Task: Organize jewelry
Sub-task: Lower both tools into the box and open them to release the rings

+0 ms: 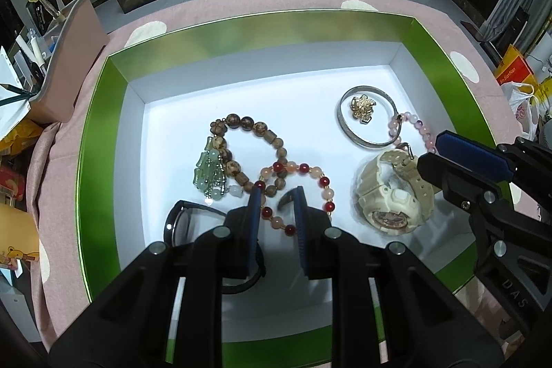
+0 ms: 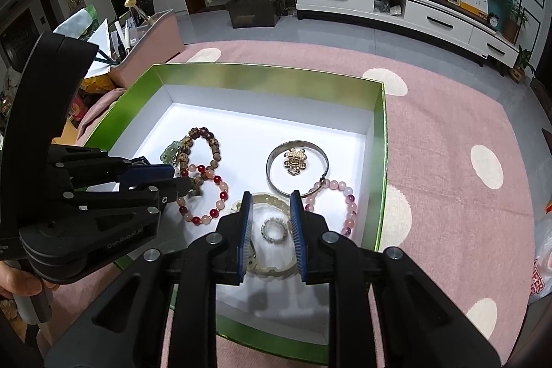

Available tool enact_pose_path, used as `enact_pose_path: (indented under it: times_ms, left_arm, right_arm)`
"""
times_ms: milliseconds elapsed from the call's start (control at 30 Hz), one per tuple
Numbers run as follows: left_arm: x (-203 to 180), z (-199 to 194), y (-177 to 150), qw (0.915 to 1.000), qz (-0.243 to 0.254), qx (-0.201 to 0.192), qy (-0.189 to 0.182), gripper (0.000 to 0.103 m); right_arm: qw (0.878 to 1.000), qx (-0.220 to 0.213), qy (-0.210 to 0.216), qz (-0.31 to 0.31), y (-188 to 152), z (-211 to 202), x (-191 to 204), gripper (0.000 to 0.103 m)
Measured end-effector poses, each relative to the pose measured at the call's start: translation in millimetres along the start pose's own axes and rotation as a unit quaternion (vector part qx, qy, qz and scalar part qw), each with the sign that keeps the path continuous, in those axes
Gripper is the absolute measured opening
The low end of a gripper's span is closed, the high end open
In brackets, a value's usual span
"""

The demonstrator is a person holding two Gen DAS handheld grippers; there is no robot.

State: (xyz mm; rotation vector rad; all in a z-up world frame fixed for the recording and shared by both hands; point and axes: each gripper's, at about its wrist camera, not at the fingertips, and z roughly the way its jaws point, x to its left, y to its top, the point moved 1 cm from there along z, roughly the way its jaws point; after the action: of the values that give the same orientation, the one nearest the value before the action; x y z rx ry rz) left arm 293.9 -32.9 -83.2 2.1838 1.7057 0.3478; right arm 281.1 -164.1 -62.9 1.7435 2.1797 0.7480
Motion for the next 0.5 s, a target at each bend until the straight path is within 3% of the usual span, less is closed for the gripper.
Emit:
enact_pose_path:
  times_ms: [333,400,500]
  left_arm:
    - [-2.4,-14.0,-4.8,0.9999,0.005,-0.014,0.005,0.036]
    - [-3.5,-18.7,-5.4,0.9998,0.007,-0.018,0.009,0.049]
    - [-2.9,-26.2,-5.5,0.9996,0.007,-0.024,0.012,0.051]
  right_arm:
    - [1.0,-0.011,-0.004,-0.004,-0.7,-15.9,1.4,0.022]
    - [1.0,-0.013,-0.006,-0.006,-0.6,-20.1,1.8,0.023]
    - [1.0,-0.017,-0.01,-0.007,-0.8,-25.5,2.5,0.031]
